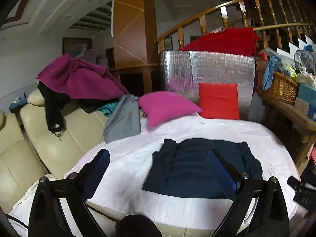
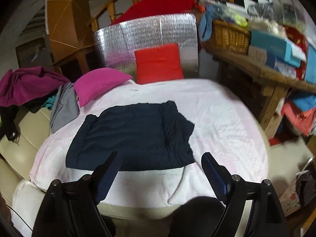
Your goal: Fold large clothes
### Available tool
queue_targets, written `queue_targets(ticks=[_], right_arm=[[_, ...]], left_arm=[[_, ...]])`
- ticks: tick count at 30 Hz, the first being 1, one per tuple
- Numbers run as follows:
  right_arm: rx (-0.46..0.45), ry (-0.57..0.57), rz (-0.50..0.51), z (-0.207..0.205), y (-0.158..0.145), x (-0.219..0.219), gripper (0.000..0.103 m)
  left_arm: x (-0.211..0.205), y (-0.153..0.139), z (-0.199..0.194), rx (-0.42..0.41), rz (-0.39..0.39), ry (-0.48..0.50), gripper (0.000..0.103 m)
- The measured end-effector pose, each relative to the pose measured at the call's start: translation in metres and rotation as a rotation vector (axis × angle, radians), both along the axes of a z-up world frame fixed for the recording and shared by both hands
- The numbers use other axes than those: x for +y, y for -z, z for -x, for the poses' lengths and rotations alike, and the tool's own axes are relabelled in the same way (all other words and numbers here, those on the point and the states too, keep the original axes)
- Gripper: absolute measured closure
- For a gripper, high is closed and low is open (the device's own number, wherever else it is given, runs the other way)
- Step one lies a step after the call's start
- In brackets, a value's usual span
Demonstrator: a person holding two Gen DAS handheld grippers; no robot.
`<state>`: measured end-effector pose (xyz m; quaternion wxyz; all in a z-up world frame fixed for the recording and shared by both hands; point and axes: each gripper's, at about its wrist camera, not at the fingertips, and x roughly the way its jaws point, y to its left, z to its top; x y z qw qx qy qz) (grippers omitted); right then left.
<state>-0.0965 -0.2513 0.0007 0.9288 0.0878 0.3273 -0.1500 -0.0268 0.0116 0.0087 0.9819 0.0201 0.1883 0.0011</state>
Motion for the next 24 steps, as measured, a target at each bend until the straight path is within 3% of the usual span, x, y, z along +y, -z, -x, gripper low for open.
queue_targets(ticks=[9,17,24], right_arm=[[-0.077,0.009,0.045,0.035,-0.022,0.018,0.016],[-0.15,0.017,0.057,0.054,-0.039,0.021,0.016],[-0.138,0.022,0.046,0.051,-0.035,0.025,0.016]], left_arm=[[-0.015,-0.021,0.036,-0.08,-0.032,0.006,0.003],[-0.032,-0.024,0.044,-0.073,-0.066,0.051,0.003],[-0.039,-0.024,0.046,-0.066,-0.079,0.061,0.003]])
